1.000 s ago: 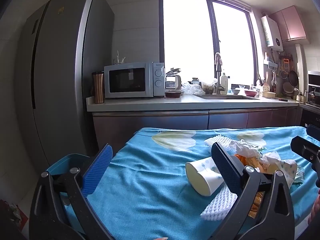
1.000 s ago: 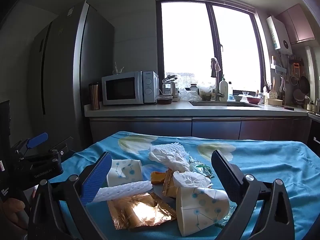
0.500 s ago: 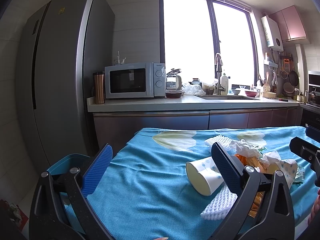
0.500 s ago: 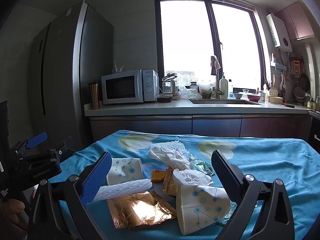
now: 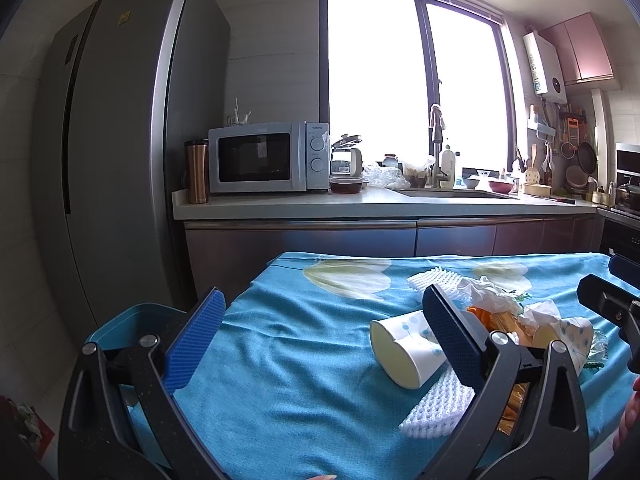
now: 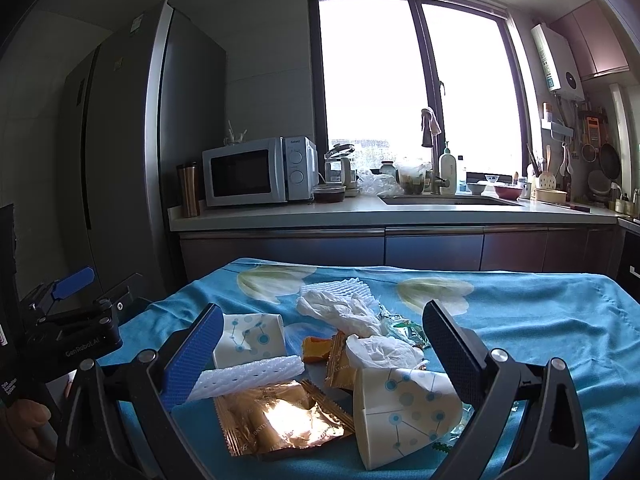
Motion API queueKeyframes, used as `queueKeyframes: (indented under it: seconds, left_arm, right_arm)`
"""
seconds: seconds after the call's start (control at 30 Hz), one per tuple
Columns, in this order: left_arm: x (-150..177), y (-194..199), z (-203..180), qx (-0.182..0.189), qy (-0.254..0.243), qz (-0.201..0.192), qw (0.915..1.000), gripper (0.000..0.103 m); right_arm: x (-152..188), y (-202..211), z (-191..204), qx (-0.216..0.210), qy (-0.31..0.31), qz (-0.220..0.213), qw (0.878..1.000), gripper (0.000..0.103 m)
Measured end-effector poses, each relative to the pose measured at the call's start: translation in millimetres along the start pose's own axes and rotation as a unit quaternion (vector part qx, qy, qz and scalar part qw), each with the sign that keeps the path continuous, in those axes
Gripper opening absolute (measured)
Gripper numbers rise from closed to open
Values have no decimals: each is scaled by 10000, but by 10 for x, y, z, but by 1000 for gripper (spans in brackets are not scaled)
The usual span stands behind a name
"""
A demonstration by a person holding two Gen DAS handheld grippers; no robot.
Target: Collect trash
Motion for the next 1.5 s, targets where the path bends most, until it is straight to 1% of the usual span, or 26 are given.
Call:
queueKeyframes:
  seconds: [0.53,0.73,0.9,1.0,1.07,1.17,1.2,1.27,1.33,1.37,1.43,1.47,1.5]
  left_arm:
    - [14,-52,-8,57,3,55,10000,97]
    - [25,-104,-21,132,-1,145,9998,97]
    - [63,-171,-80,384,-120,334,9986,97]
    - [95,-150,-157,714,-331,353,9963,97]
    - [133,-138,-229,932,-571,376,9933,97]
    - [221,-146,-334,1238,-866,473,9874,97]
    - [254,-160,-376,1281,-961,512,9858,97]
    - [335,-208,-471,1376,-1201,623,9812,97]
    - [419,-253,-568,1446,-1351,740,9774,95]
    - [451,-286,-612,1525,-1423,824,9745,90]
    - [507,-365,-684,1597,-1524,979,9704,84]
    - [534,-407,-713,1649,-1553,1060,9682,79]
    - [557,-449,-739,1692,-1562,1142,9664,73]
  right_arm:
    - [27,-12,-24,-12,-12,29,10000,96]
    - [18,-22,-18,-41,20,52,10000,96]
    - [42,-78,-63,-19,29,196,9998,96]
    - [85,-142,-154,31,-53,408,9991,96]
    - [128,-191,-226,128,-81,585,9982,96]
    - [219,-253,-331,214,-149,857,9960,90]
    - [251,-275,-352,207,-169,946,9952,87]
    - [317,-318,-355,228,-133,1112,9934,84]
    - [389,-372,-325,357,-16,1259,9914,79]
    - [419,-396,-311,413,43,1315,9904,77]
    - [462,-430,-309,545,111,1399,9886,69]
    - [486,-442,-318,583,130,1429,9879,65]
    - [500,-456,-327,605,138,1468,9872,59]
Point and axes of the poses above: each gripper's, at about its wrist camera, not at the fingertips, and y roughly against the way its jaws point, z to its left, x to its underside, the point moved 4 cm from there along -y, roughly the way its jaws point, and after that the axes turned 15 degrees about z, right-handed, at the moved point
